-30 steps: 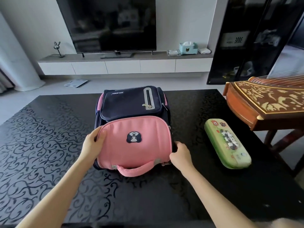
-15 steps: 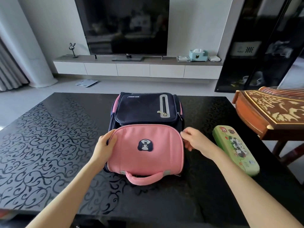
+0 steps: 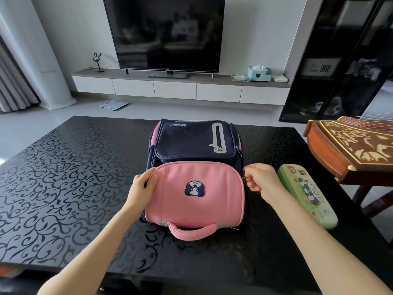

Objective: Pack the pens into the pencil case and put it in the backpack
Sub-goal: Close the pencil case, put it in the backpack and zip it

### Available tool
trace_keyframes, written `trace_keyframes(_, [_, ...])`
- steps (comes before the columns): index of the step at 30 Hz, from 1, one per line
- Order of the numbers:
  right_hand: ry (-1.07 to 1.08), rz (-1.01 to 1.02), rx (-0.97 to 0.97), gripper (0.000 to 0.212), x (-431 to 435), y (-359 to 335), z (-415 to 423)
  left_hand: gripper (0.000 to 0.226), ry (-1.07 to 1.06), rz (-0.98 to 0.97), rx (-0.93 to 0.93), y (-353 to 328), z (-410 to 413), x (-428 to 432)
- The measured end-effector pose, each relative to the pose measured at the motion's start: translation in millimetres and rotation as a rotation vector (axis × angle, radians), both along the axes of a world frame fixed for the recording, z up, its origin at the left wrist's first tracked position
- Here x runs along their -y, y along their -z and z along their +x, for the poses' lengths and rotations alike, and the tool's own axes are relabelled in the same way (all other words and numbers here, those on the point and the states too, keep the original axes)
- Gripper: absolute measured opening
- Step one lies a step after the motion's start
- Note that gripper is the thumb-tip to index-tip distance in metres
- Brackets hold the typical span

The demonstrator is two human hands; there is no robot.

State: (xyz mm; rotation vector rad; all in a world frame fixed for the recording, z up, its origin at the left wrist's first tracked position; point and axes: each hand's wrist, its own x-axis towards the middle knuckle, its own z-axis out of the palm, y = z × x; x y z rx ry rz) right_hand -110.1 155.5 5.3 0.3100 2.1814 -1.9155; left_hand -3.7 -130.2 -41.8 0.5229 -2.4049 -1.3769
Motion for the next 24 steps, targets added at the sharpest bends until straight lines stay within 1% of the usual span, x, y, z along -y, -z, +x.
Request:
trace_keyframes(2, [-0.051,0.240,-0.115,0.018,4,-6,0,0.032,0.019,-0.026,-0.012,0,0,0])
trace_keyframes(4, [-0.134,0.593,-0.249,0.020,8,-11,-4,0.031,0.018,-0.019,-0.015,-2,0,-2])
trace_keyframes(5, [-0.161,0.745,-0.328,0.027,12,-14,-10,0.031,0.010,-0.012,-0.019,-4,0,-2])
trace_keyframes(6, [-0.193,0.834,-0.399,0.039,16,-16,-17,0.031,0.007,-0.016,-0.012,-5,-1,-3])
trace_keyframes(7, [-0.252,0.875,-0.445,0.052,20,-19,-26,0.032,0.000,-0.031,-0.003,-7,-1,-3])
trace_keyframes(8, [-0.321,0.871,-0.459,0.060,25,-21,-36,0.032,-0.008,-0.053,0.008,-8,-2,-2])
trace_keyframes(9, [-0.375,0.837,-0.438,0.063,29,-23,-43,0.032,-0.013,-0.071,0.012,-7,-4,0])
trace_keyframes(10, [-0.391,0.802,-0.421,0.060,33,-22,-50,0.032,-0.012,-0.081,0.021,-7,-5,1])
trace_keyframes(12, [-0.305,0.799,-0.471,0.043,41,-18,-59,0.034,-0.009,-0.069,0.040,-4,-6,3])
trace_keyframes(14, [-0.179,0.886,-0.532,0.024,44,-15,-59,0.043,-0.005,-0.065,0.021,3,-5,4])
trace_keyframes(15, [-0.152,0.954,-0.547,0.021,44,-15,-56,0.044,-0.015,-0.060,0.013,6,-4,3])
trace_keyframes(19, [-0.159,1.167,-0.565,0.019,45,-21,-28,0.029,-0.179,-0.015,0.037,4,-8,-14])
trace_keyframes(22, [-0.205,1.257,-0.526,0.010,57,-32,0,0.028,-0.233,-0.006,0.028,2,-8,-28])
trace_keyframes(24, [-0.190,1.285,-0.528,0.010,72,-41,18,0.029,-0.234,0.007,0.010,1,-5,-32])
